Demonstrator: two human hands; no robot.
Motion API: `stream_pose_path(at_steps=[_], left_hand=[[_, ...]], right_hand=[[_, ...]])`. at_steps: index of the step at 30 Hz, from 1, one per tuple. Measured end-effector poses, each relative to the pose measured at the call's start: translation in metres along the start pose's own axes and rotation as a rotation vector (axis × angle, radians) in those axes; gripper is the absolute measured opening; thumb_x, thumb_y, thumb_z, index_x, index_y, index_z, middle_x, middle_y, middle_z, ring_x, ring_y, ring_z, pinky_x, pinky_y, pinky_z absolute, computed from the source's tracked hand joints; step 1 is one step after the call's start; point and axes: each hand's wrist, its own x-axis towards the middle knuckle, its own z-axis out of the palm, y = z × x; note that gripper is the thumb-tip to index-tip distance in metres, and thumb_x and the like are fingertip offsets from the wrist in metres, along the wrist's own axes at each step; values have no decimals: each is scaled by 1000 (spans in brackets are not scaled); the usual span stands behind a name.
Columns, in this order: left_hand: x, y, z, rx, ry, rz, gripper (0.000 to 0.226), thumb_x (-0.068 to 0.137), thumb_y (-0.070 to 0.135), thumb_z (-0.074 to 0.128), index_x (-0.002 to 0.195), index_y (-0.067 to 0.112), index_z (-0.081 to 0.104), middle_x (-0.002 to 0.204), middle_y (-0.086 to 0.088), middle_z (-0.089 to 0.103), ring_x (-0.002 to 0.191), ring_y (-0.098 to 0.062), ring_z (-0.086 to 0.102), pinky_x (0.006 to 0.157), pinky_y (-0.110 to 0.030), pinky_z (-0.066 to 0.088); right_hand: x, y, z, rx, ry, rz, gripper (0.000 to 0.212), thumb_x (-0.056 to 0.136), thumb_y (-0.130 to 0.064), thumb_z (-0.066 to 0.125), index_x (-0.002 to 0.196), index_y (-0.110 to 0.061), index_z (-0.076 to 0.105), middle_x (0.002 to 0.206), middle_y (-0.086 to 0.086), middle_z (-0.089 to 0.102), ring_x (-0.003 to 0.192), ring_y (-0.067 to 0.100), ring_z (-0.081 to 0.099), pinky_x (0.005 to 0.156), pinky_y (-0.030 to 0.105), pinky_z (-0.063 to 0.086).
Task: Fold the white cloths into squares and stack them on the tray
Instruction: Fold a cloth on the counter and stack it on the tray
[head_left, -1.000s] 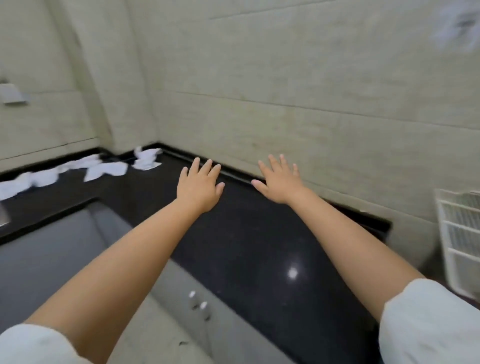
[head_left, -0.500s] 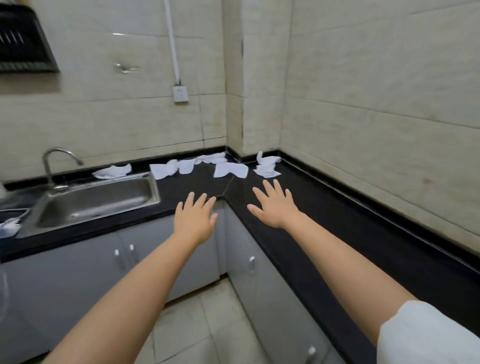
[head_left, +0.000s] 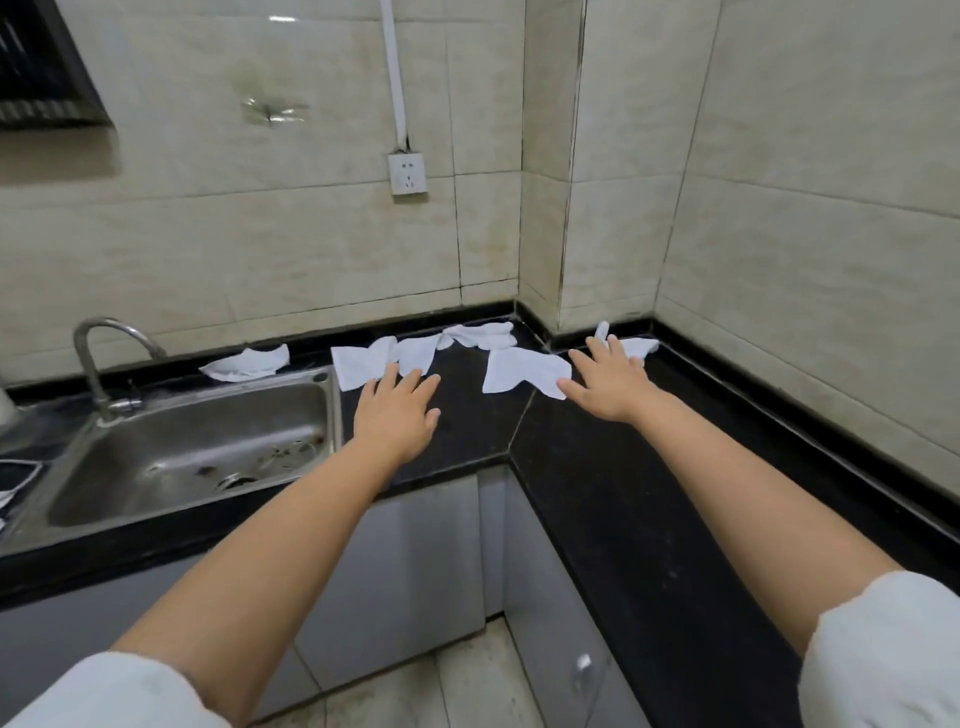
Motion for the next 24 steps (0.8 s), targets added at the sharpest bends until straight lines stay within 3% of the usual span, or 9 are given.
stream_pose_path(at_steps=[8,12,16,19,24], left_hand=[[128,-7,66,-53,-154,54,50,99,34,31,147,23,19,156,0,18,146,-26,6,117,-45,13],[207,5,109,-103,-197,142,48,98,34,34,143,18,29,151,-2,30,144,-26,15,114,-44,20],[289,14,160,-122,-274,241,41,96,34,41,131,13,43,134,-6,49,130,-26,38,101,-40,35],[335,21,195,-128,-356,300,33,96,34,42,113,9,52,119,-8,56,113,-25,50,89,-37,42],[384,32,247,-201,-347,383,32,96,36,42,110,10,53,116,-6,57,110,-24,51,85,-34,43]], right_hand=[[109,15,68,30,-215,40,57,97,-46,30,146,-16,22,158,8,5,145,31,-5,115,52,10],[164,27,101,56,-295,103,55,97,-44,32,143,-13,30,157,7,12,145,31,-2,115,52,11],[230,36,135,56,-329,207,49,97,-41,36,134,-10,43,147,9,35,142,30,18,112,49,21],[277,38,162,43,-324,285,36,94,-32,44,114,-5,56,124,13,55,119,30,47,98,41,39],[331,37,210,82,-249,419,33,93,-26,47,121,-9,52,124,9,53,117,29,47,94,38,40]])
